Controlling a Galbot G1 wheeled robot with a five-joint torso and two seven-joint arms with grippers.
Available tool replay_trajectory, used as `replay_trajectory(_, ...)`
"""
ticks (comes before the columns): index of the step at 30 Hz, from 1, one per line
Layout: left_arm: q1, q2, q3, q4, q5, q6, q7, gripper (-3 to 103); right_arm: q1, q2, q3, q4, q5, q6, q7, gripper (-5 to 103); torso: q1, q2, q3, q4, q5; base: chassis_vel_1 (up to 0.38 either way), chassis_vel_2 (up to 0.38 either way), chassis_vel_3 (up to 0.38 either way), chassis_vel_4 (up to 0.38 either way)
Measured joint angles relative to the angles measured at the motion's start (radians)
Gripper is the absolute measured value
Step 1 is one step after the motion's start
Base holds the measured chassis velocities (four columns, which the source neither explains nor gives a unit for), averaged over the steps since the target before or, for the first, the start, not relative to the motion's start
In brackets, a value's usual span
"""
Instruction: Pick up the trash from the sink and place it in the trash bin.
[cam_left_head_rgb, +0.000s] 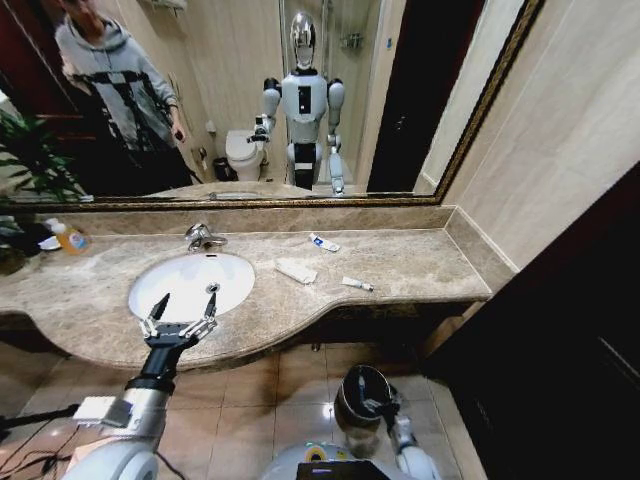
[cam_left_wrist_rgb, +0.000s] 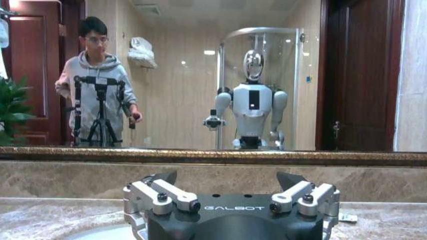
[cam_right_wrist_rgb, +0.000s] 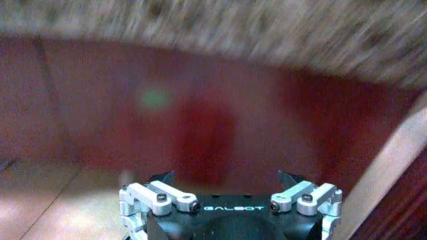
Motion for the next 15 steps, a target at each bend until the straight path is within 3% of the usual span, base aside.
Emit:
replay_trajectory(3,0.000,0.000,0.000,0.000,0.000,0.000,0.000,100,-0.083,-0.005,0.012,0.152,0.065,0.020,0.031,100,0.000,0.000,0.000,-0.0001,0.0000,0.000,0.000,0.000,0.000)
replay_trajectory(4,0.000,0.000,0.000,0.000,0.000,0.000,0.000,100,-0.083,-0.005,0.012,0.152,0.065,0.020,0.031,100,0.000,0.000,0.000,-0.0001,0.0000,0.000,0.000,0.000,0.000)
replay_trajectory(7,0.000,0.000,0.000,0.000,0.000,0.000,0.000,100,-0.253,-0.006,0.035,0.420,0.164,0.018,0.013,100,0.000,0.000,0.000,-0.0001,-0.0003,0.000,0.000,0.000,0.000)
replay_trajectory(8,0.000,0.000,0.000,0.000,0.000,0.000,0.000,100,-0.253,-0.006,0.035,0.420,0.164,0.018,0.013,100,0.000,0.000,0.000,-0.0001,-0.0003,0.000,0.000,0.000,0.000)
replay_trajectory(10,0.000,0.000,0.000,0.000,0.000,0.000,0.000,100,-0.365,-0.005,0.041,0.616,0.204,0.013,-0.022,100,0.000,0.000,0.000,-0.0002,-0.0003,0.000,0.000,0.000,0.000)
replay_trajectory(13,0.000,0.000,0.000,0.000,0.000,0.000,0.000,100,-0.398,-0.001,0.042,0.708,0.239,0.012,-0.062,100,0.000,0.000,0.000,-0.0003,-0.0003,0.000,0.000,0.000,0.000)
replay_trajectory(15,0.000,0.000,0.000,0.000,0.000,0.000,0.000,100,-0.412,-0.001,0.037,0.809,0.309,-0.003,-0.170,100,0.000,0.000,0.000,-0.0001,-0.0002,0.000,0.000,0.000,0.000)
